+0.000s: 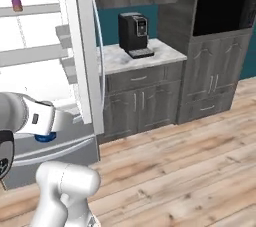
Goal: Open the fridge, grab two sodas, and place both sodas inside the bowl with ice on the dining counter.
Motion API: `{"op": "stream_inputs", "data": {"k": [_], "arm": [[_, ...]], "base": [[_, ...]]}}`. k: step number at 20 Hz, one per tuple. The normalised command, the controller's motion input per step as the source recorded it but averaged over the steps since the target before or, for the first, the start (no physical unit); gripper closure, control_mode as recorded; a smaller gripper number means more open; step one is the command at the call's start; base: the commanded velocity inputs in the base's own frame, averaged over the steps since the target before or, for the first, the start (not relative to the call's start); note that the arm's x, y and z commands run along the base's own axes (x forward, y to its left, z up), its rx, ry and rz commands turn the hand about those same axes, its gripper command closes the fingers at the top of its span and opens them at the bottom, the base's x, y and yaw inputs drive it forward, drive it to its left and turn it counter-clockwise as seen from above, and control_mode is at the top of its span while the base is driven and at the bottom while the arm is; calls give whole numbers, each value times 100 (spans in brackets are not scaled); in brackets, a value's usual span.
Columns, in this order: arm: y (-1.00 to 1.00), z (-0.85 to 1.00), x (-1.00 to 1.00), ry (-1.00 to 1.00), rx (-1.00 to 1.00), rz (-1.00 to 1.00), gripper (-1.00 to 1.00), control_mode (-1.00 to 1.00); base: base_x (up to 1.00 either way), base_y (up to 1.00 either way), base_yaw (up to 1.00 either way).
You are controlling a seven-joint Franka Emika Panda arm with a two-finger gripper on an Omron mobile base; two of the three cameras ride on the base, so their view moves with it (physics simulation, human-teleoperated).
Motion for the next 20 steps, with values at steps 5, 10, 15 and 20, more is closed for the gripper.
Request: {"op": "stream_inputs", "data": {"k": [5,10,15,20], "arm": [[0,0,0,0,0,0,100,100],[0,0,0,0,0,0,100,100],[0,0,0,0,0,0,100,100],[0,0,0,0,0,0,100,100]], "base": [[-1,-15,-68],[16,-14,-66],[44,-8,-59],[76,0,-47]]}}
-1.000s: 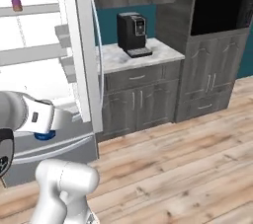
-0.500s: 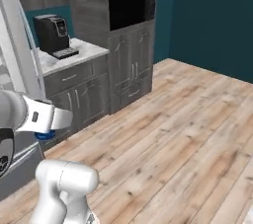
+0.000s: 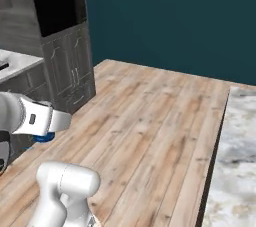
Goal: Open the fridge, grab two sodas, and place both sodas inside the bowl with ice on the dining counter.
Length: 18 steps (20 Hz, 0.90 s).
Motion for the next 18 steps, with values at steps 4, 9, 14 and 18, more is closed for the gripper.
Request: {"op": "stream_inputs", "data": {"k": [4,9,14,18], "arm": [[0,0,0,0,0,0,100,100],[0,0,0,0,0,0,100,100],[0,0,0,0,0,0,100,100],[0,0,0,0,0,0,100,100]], "base": [[99,7,-35],[100,19,-24],[100,26,-22],[97,28,-36]]}}
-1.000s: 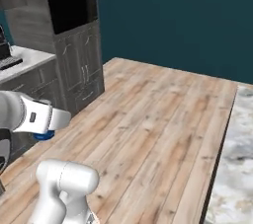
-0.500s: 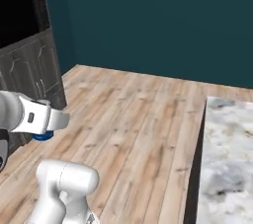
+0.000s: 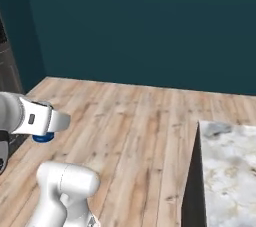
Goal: Open the fridge, grab two sodas, and place both sodas inside the bowl with ice on the dining counter.
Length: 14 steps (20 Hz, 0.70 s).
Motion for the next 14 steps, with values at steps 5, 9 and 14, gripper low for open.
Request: {"op": "stream_inputs", "data": {"k": [5,9,14], "arm": [[0,0,0,0,0,0,100,100],[0,0,0,0,0,0,100,100],[0,0,0,0,0,0,100,100]], "base": [[82,27,-44],[77,31,-46],[74,34,-47]]}}
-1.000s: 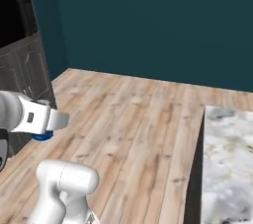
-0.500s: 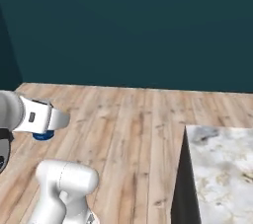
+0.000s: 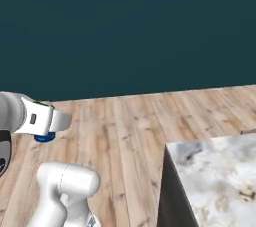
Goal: Open the fridge, grab two sodas, and place both sodas inside the bowl with ice on the dining counter.
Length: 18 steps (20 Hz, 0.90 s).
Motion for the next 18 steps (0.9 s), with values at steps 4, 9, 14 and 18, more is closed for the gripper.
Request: {"op": "stream_inputs", "data": {"k": [4,9,14,18], "arm": [[0,0,0,0,0,0,100,100],[0,0,0,0,0,0,100,100],[0,0,0,0,0,0,100,100],[0,0,0,0,0,0,100,100]], "base": [[64,38,-50],[56,40,-53],[36,34,-61],[26,36,-62]]}}
